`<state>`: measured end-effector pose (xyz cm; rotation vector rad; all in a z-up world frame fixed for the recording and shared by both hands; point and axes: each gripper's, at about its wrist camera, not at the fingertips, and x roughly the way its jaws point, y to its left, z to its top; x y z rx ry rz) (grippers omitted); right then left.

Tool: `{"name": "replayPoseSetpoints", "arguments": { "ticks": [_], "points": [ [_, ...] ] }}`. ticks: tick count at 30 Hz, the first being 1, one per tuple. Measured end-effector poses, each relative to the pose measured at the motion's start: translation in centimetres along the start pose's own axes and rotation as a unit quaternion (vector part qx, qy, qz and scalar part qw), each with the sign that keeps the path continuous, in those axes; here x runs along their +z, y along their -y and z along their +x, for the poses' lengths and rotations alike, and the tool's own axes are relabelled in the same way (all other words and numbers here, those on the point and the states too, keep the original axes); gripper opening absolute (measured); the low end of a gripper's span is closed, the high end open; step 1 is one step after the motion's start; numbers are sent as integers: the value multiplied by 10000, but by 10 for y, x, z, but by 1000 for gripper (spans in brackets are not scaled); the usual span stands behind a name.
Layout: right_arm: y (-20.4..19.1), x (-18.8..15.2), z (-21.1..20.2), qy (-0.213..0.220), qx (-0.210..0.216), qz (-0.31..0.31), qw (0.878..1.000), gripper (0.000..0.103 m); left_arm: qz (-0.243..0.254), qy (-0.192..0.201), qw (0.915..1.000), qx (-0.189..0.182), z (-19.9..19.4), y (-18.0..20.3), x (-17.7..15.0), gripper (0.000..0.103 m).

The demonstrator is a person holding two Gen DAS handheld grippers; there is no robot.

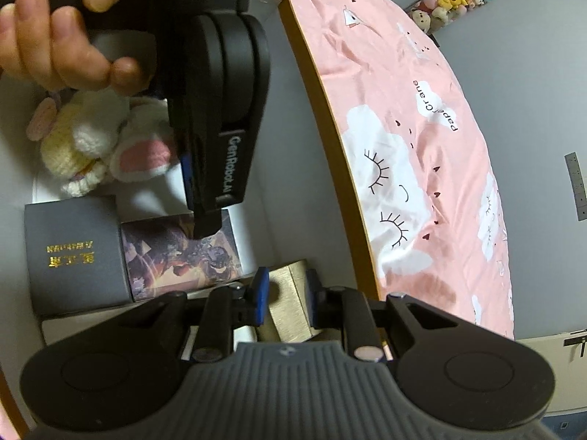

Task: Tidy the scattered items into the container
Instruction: 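Lower the photo card box and gold box into the box and open both grippers, then raise both grippers out of the box and move toward the pompom and pink bag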

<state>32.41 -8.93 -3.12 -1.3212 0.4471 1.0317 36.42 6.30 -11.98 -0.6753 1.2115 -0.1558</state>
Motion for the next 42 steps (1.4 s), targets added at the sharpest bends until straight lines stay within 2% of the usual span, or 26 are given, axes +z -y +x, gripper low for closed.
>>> {"name": "replayPoseSetpoints", "arguments": {
  "ticks": [1, 3, 10, 14, 18, 24, 28, 33, 35, 39, 41, 42],
  "points": [
    [9, -16, -8, 21, -6, 9, 10000, 21, 4, 5, 10000, 13, 0, 1, 0, 19],
    [9, -16, -8, 56, 5, 28, 10000, 21, 60, 38, 9999, 128, -2, 4, -2, 19],
    [-3, -17, -13, -34, -59, 81, 9999, 21, 631, 572, 9953, 459, -33, 28, -22, 23],
    [-8, -18, -21, -109, -119, 204, 9997, 22, 996, 943, 9880, 714, -55, 43, -44, 25],
    [-13, -18, -26, -219, -220, 329, 9990, 22, 1148, 1152, 9837, 767, -71, 51, -65, 26],
    [-19, -18, -47, -55, -261, 832, 9962, 22, 1468, 1527, 9726, 956, -88, 61, -98, 27],
    [-33, -18, -68, 87, -341, 1195, 9922, 22, 1742, 1773, 9624, 1095, -97, 67, -120, 29],
    [-49, -17, -80, 447, -420, 1685, 9838, 28, 2043, 2142, 9472, 1230, -110, 74, -145, 30],
    [-54, -20, -87, 581, -407, 1969, 9779, 30, 2115, 2218, 9444, 1188, -114, 76, -152, 30],
    [-59, -27, -91, 875, -422, 2583, 9612, 42, 2266, 2338, 9384, 1158, -119, 77, -167, 30],
    [-63, -30, -99, 960, -397, 2876, 9521, 42, 2330, 2405, 9347, 1192, -121, 76, -174, 34],
    [-65, -33, -104, 998, -382, 3030, 9470, 42, 2344, 2437, 9331, 1223, -122, 76, -177, 45]
  ]
}}
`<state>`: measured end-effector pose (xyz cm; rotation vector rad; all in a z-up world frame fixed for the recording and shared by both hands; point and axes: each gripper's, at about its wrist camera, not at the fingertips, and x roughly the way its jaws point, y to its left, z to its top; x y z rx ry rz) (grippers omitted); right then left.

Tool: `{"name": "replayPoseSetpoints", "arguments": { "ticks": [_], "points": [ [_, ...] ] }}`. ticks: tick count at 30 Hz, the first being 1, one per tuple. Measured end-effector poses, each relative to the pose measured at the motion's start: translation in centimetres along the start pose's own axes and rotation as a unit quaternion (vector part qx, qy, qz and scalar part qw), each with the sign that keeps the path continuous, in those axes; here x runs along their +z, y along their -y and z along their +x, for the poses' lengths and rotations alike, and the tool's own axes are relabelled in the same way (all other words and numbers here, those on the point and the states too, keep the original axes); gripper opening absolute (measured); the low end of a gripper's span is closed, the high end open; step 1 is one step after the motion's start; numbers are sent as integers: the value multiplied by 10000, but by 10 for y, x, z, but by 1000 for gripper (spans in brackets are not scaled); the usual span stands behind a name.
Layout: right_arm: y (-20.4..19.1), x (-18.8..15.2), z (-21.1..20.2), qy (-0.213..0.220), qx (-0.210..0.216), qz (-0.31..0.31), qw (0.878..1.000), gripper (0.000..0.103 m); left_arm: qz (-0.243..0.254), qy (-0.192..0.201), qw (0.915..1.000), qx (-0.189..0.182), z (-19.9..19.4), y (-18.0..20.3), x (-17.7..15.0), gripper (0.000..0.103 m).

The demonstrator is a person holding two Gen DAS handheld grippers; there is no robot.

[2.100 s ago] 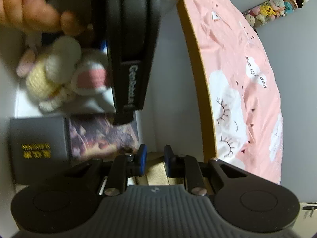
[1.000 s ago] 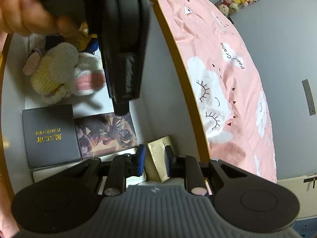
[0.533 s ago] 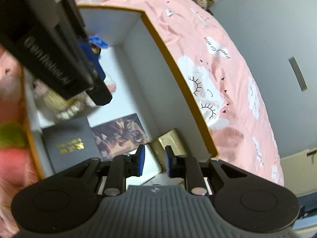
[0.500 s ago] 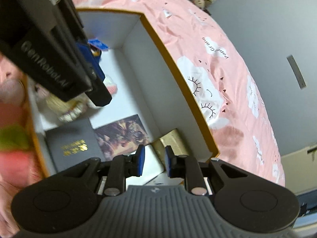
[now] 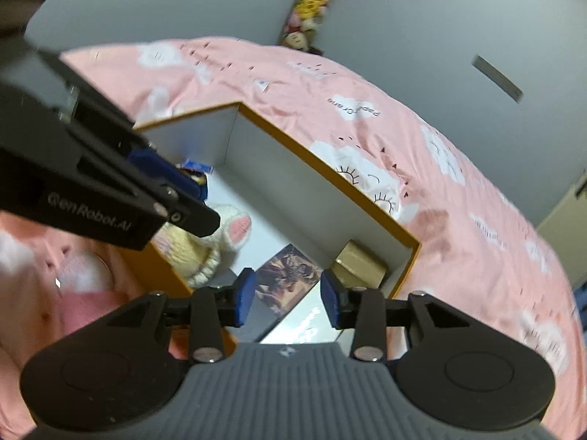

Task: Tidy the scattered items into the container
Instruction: 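Raise both grippers out of the box and move toward the pompom and pink bag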

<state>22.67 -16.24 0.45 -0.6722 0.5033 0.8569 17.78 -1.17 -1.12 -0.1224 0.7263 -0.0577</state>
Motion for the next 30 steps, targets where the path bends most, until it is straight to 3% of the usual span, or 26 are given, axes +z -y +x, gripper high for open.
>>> {"name": "replayPoseSetpoints", "arguments": {
  "ticks": [1, 11, 15, 17, 24, 30],
  "points": [
    [0, -2, -5, 15, 2, 140, 9999, 42, 6, 58, 10000, 35, -3, 0, -3, 52],
    [-8, -19, -38, -1, 22, 1501, 9887, 54, 197, 224, 9995, 75, -27, 4, -28, 52],
    [-18, -27, -42, -141, 26, 1783, 9839, 63, 235, 281, 9993, 88, -33, 5, -38, 66],
    [-23, -31, -39, -319, 28, 1892, 9814, 66, 283, 268, 9991, 144, -33, 6, -43, 67],
    [-26, -52, -23, -801, 230, 2702, 9592, 67, 500, 44, 9986, 143, -34, 6, -61, 69],
    [-28, -63, -13, -1130, 63, 2882, 9509, 68, 424, -321, 9984, 181, -30, -3, -73, 69]
  ]
}}
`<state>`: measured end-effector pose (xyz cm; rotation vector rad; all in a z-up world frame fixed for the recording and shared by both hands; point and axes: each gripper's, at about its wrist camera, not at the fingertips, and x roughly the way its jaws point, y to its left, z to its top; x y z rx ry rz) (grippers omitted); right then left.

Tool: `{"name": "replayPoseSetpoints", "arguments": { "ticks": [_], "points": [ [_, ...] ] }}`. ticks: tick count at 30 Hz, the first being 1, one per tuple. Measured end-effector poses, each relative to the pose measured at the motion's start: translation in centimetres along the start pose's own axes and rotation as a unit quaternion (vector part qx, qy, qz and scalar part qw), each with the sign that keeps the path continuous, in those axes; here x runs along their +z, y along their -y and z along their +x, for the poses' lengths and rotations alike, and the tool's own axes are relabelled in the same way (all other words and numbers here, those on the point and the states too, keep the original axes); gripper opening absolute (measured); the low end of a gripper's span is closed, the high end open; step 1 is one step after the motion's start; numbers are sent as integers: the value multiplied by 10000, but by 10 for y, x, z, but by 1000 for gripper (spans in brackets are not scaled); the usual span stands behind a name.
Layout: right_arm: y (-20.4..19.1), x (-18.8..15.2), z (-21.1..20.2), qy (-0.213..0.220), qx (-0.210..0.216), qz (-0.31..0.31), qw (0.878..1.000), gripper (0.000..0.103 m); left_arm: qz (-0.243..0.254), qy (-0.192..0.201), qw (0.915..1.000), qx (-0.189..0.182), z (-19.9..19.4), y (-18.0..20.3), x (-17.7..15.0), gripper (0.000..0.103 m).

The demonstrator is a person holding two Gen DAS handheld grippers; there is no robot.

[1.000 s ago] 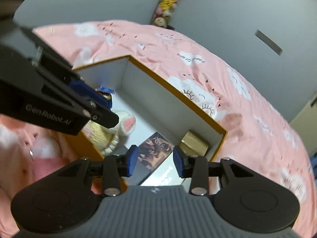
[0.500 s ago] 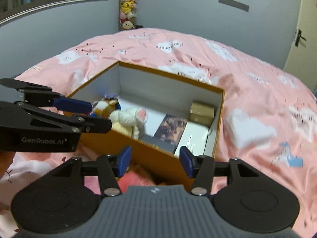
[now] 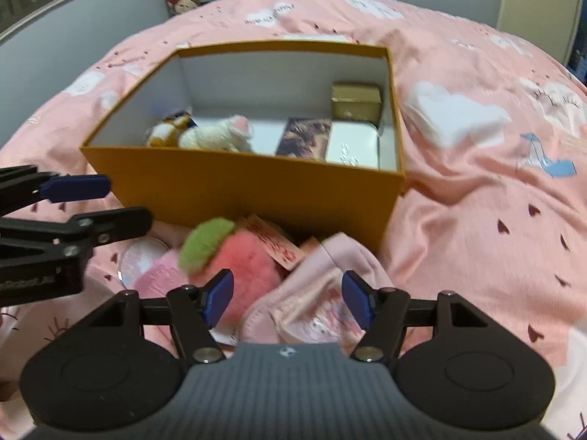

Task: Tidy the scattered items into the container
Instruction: 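Raise both grippers out of the box and move toward the pompom and pink bag, then grasp the pink-green pompom with the left gripper while the right grasps the pink bag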

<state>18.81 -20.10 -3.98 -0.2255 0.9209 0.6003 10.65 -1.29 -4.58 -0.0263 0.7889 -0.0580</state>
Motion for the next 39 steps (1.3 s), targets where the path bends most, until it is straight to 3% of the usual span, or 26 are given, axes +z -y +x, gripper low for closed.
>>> {"name": "replayPoseSetpoints", "arguments": {
  "ticks": [8, 24, 34, 39],
  "points": [
    [3, -8, 9, -287, -110, 66, 9995, 68, -236, -224, 9995, -52, 3, -12, -5, 69],
    [16, -10, 11, -309, -10, 132, 9994, 67, -484, -559, 9961, -475, 13, -31, -12, 62],
    [19, -3, -2, -119, 66, -145, 9998, 61, -144, -793, 9917, -999, 34, -7, -5, 64],
    [28, -1, -2, -136, -230, -209, 9994, 62, -198, -1028, 9882, -1115, 53, -2, -5, 66]
  ]
}}
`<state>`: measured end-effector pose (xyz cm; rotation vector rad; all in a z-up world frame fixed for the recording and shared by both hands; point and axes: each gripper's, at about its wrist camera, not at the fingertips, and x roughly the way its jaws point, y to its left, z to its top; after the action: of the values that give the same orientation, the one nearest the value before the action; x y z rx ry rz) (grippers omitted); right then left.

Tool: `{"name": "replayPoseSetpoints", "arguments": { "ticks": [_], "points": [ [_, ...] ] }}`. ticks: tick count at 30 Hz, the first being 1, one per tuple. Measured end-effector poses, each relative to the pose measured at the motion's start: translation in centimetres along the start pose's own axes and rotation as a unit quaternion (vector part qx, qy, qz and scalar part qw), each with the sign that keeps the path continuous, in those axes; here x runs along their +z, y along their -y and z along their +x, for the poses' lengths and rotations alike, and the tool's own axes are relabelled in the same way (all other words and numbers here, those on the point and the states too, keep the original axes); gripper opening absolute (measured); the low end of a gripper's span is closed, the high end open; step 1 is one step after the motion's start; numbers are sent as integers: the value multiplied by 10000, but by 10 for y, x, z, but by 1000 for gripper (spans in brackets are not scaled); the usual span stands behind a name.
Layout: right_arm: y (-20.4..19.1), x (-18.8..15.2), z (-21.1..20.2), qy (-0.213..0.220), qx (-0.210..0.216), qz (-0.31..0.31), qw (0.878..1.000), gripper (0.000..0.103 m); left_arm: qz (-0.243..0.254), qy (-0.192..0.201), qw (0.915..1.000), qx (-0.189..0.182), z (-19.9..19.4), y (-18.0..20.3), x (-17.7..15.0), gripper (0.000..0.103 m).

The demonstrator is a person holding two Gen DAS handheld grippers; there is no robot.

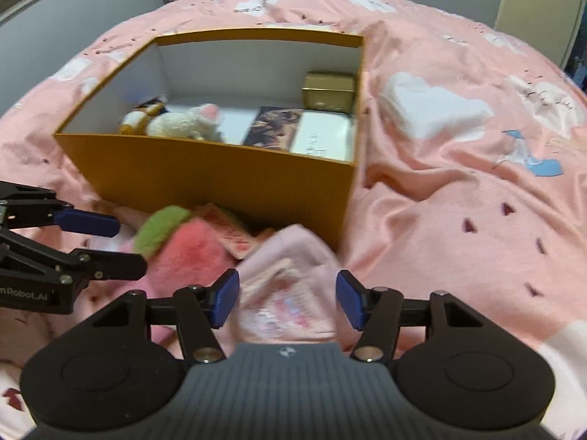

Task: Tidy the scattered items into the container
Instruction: 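Grasp the pink-green pompom with the left gripper while the right grasps the pink bag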

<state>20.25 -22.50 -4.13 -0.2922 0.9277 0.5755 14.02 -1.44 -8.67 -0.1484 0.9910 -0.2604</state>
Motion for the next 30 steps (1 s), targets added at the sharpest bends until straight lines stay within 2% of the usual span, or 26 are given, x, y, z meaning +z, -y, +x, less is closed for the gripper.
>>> {"name": "replayPoseSetpoints", "arguments": {
  "ticks": [5, 13, 18, 24, 30],
  "points": [
    [14, 3, 8, -191, 240, 142, 9994, 64, -254, -183, 9994, -178, 17, -4, 7, 67],
    [20, 5, 24, -435, 560, 44, 9975, 65, -337, -429, 9981, -274, 43, 0, 16, 67],
    [20, 7, 22, -546, 800, -400, 9945, 66, -289, -566, 9977, -234, 56, 3, 18, 66],
    [24, 7, 26, -711, 964, -575, 9911, 66, -302, -763, 9966, -113, 70, 1, 13, 53],
    [31, 11, 26, -784, 1135, -466, 9893, 64, -280, -688, 9972, -84, 64, -1, 12, 50]
  ]
}}
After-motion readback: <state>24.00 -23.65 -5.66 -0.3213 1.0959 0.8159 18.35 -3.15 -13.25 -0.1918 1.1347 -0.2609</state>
